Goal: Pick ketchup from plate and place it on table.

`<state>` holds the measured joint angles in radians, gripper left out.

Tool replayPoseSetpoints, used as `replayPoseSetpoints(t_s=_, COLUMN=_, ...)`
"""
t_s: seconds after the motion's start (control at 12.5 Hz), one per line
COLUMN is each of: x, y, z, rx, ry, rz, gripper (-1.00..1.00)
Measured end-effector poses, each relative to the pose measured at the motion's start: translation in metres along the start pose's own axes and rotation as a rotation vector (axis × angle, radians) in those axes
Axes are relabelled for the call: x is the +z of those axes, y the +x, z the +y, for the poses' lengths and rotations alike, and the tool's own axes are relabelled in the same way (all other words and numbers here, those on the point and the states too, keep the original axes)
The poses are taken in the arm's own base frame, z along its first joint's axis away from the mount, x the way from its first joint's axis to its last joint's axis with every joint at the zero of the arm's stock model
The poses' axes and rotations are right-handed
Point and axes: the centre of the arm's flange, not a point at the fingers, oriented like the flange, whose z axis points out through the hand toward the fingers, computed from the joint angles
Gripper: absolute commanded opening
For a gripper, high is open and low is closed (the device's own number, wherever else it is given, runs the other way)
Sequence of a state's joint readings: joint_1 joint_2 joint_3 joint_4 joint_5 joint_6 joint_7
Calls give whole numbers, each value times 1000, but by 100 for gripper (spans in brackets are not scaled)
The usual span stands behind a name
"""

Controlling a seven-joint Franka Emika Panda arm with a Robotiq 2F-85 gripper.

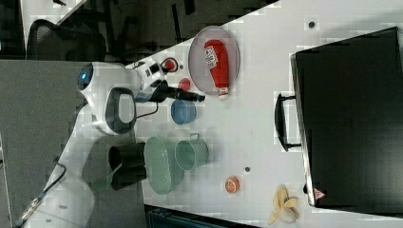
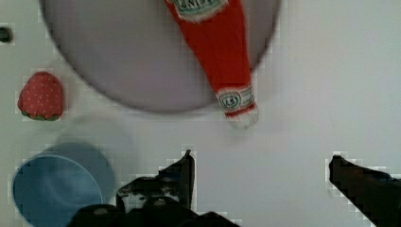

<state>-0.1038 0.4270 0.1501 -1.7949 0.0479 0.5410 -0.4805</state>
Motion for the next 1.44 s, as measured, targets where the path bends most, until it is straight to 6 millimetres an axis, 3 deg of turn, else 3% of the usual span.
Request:
replayPoseSetpoints(t_s=0.32, x=32, y=37, z=-7, rx=-119, ry=33, rz=60, gripper=100)
replayPoseSetpoints(t_s=0.72, x=117, y=56, z=-6, rx=-154, ry=36, rz=78, gripper=100)
replayPoseSetpoints(t_s=1.04, x=170, y=63, z=-12, rx=-224, ry=5, rz=158, gripper=100)
replayPoseSetpoints(t_s=1.28, x=174, y=67, z=-14, rx=-246, ry=-3, rz=193, gripper=100)
replayPoseSetpoints(t_s=1.36, x=173, y=67, z=-16, rx=-246, ry=1, rz=195, gripper=91)
replayPoseSetpoints(t_s=1.44, x=172, y=67, z=-17, rx=-246, ry=4, rz=202, gripper=68)
